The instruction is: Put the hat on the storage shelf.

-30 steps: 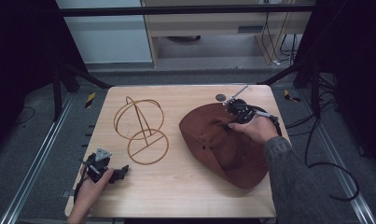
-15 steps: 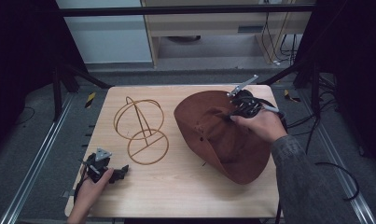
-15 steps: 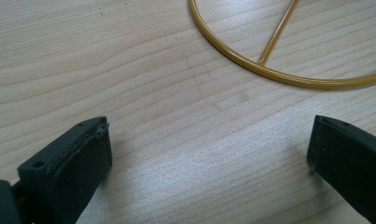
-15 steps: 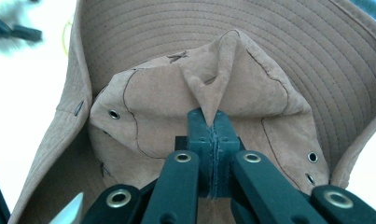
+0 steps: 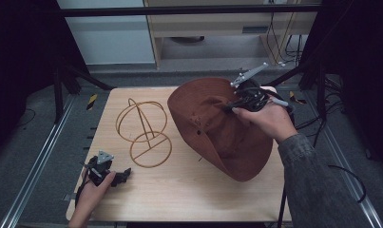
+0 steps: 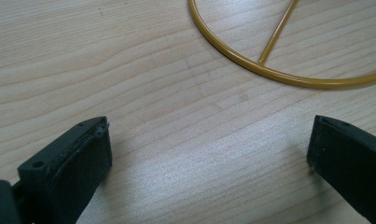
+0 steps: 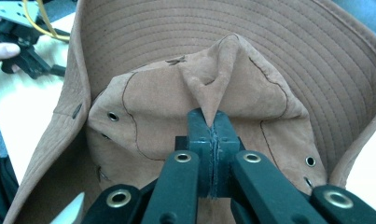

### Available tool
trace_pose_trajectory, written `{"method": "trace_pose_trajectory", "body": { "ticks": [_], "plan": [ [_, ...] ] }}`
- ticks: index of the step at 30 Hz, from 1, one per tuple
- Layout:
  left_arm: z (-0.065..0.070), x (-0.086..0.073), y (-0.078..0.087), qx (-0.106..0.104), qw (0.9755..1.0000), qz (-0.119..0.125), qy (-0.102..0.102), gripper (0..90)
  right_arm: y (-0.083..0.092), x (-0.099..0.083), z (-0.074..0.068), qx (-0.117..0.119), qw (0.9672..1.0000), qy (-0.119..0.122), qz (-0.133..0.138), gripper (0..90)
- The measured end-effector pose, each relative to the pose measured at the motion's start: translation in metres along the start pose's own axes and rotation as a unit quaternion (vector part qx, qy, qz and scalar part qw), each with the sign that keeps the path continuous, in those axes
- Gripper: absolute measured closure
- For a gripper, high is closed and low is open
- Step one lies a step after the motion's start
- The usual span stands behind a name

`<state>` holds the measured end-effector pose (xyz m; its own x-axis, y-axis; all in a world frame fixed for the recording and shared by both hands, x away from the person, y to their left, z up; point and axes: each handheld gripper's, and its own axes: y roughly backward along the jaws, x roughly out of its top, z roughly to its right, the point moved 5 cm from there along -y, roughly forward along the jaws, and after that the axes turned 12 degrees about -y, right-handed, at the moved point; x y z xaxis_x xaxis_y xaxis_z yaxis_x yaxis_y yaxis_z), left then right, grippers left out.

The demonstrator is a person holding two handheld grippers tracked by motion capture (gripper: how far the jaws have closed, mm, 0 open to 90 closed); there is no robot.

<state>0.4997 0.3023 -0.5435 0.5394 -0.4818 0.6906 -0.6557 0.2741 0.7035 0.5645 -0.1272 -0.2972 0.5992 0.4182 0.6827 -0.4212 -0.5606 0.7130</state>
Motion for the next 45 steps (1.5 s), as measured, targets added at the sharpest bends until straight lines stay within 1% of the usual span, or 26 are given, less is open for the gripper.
{"method": "trace_pose_trajectory", "body": {
  "ticks": [1, 2, 4, 5, 6, 13, 18, 20, 21, 22, 29, 31, 38, 45],
  "plan": [
    [0.000, 0.000, 0.000, 0.000, 1.0000, 0.000, 0.000, 0.0, 0.002, 0.004, -0.004, 0.002, 1.0000, 0.003, 0.006, 89.6],
    [0.000, 0.000, 0.000, 0.000, 1.0000, 0.000, 0.000, 0.0, 0.002, 0.004, -0.004, 0.002, 1.0000, 0.003, 0.006, 89.6],
    [0.000, 0.000, 0.000, 0.000, 1.0000, 0.000, 0.000, 0.0, 0.005, 0.007, -0.009, 0.002, 0.9999, 0.009, 0.010, 89.6],
    [0.000, 0.000, 0.000, 0.000, 1.0000, 0.000, 0.000, 0.0, 0.008, 0.011, -0.013, 0.003, 0.9998, 0.013, 0.017, 89.6],
    [0.000, 0.000, 0.000, 0.000, 1.0000, 0.000, -0.001, 0.0, 0.008, 0.011, -0.013, 0.003, 0.9998, 0.013, 0.017, 89.6],
    [0.000, 0.000, 0.000, 0.000, 1.0000, 0.000, -0.001, 0.0, 0.023, 0.021, -0.029, 0.014, 0.9986, 0.024, 0.044, 89.6],
    [0.000, 0.000, 0.000, 0.000, 1.0000, 0.000, 0.000, 0.0, 0.029, 0.025, -0.040, 0.016, 0.9975, 0.034, 0.060, 89.6],
    [0.000, 0.000, 0.000, 0.000, 1.0000, -0.001, -0.002, 0.0, 0.030, 0.028, -0.045, 0.018, 0.9970, 0.038, 0.065, 89.6],
    [0.000, 0.000, 0.000, -0.001, 1.0000, -0.001, -0.002, 0.0, 0.031, 0.031, -0.050, 0.019, 0.9964, 0.043, 0.071, 89.6],
    [0.000, 0.000, 0.000, 0.000, 1.0000, 0.000, 0.000, 0.0, 0.031, 0.031, -0.050, 0.019, 0.9964, 0.043, 0.071, 89.6],
    [0.000, 0.000, 0.001, -0.002, 1.0000, -0.001, -0.004, 0.0, 0.031, 0.043, -0.068, 0.021, 0.9942, 0.055, 0.090, 89.6],
    [0.000, 0.000, 0.000, -0.001, 1.0000, 0.000, -0.001, 0.0, 0.032, 0.046, -0.072, 0.024, 0.9935, 0.057, 0.095, 89.6],
    [0.000, 0.000, 0.000, 0.000, 1.0000, 0.000, -0.003, 0.0, 0.035, 0.054, -0.081, 0.027, 0.9922, 0.063, 0.104, 89.6],
    [0.000, 0.000, 0.000, 0.000, 1.0000, 0.000, -0.003, 0.0, 0.034, 0.061, -0.086, 0.030, 0.9915, 0.064, 0.109, 89.6]
  ]
}}
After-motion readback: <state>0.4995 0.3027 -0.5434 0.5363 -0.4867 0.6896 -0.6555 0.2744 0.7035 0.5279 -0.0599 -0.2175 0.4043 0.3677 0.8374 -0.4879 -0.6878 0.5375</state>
